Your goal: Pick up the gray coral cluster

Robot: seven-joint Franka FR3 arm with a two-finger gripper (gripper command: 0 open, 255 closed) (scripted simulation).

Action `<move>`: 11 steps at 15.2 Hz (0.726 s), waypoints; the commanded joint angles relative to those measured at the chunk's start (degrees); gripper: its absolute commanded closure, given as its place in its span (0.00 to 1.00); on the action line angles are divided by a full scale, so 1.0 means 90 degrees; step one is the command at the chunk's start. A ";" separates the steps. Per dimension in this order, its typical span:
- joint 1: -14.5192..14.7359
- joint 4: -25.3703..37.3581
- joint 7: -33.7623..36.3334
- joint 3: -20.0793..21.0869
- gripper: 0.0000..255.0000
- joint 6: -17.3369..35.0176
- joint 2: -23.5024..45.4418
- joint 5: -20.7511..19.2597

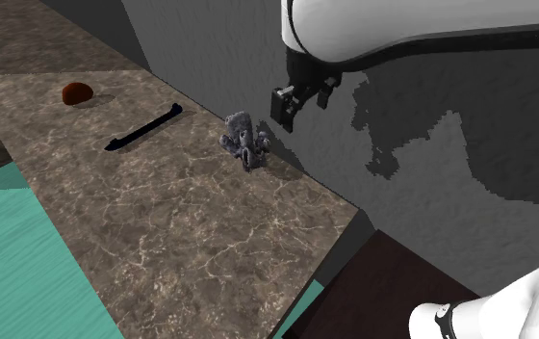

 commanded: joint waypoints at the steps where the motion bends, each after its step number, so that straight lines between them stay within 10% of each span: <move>1: -0.0009 0.0409 0.0072 0.0042 0.00 0.0098 0.0609 -0.0061; 11: 0.0067 0.2487 0.0337 0.0110 0.00 0.0182 0.3282 -0.0386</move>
